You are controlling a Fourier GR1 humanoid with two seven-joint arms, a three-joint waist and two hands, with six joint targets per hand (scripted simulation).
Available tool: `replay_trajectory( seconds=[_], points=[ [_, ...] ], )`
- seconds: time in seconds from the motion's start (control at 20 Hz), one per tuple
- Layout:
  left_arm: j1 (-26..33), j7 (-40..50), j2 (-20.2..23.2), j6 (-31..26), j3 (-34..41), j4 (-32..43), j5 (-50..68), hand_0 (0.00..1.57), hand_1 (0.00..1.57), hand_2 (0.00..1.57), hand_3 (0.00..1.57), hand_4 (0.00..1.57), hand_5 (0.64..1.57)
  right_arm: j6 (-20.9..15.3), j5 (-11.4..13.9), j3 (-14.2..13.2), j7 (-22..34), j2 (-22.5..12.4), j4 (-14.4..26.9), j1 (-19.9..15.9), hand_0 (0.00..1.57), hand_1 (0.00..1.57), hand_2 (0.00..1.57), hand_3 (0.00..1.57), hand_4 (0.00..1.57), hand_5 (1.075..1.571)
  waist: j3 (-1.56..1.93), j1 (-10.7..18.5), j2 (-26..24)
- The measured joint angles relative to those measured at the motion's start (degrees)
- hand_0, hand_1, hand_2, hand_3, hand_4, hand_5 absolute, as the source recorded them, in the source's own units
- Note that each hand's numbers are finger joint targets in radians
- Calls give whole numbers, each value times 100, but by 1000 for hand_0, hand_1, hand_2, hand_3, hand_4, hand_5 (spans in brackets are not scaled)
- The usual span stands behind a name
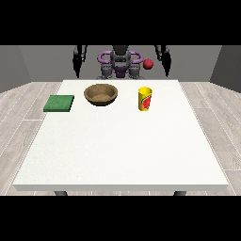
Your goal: Pick the cup and pour the ball into the bowl, then pick the bowl and place it on the pad
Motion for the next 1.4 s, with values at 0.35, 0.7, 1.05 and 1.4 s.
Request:
replay_trajectory(
  seconds=[0.35, 0.7, 1.05, 1.4],
  points=[
    [49, 189, -15, 31, -3, -434, 112, 0, 0, 0, 0, 0, 1463, 129, -259, -203, 122, -152, -319, 96, 0, 0, 0, 0, 66, 1563, -40, -17, -1053],
    [296, -1020, -601, 546, -548, -309, 200, 0, 0, 0, 0, 0, 1472, 945, -1095, -931, -1294, -277, 555, 385, 0, 0, 0, 0, 82, 1562, -56, -32, -503],
    [-371, -1725, -628, 691, -299, 474, 204, 0, 0, 0, 0, 0, 1457, 1284, -1160, -1130, -1950, -317, 1176, -55, 0, 0, 0, 0, 0, 1558, -62, -137, 51],
    [-1518, -2095, -492, 733, 150, 1301, 243, 0, 0, 0, 0, 0, 1460, 1419, -1101, -1327, -2652, -424, 1957, -847, 0, 0, 0, 0, 0, 1549, -64, -204, 822]
  ],
)
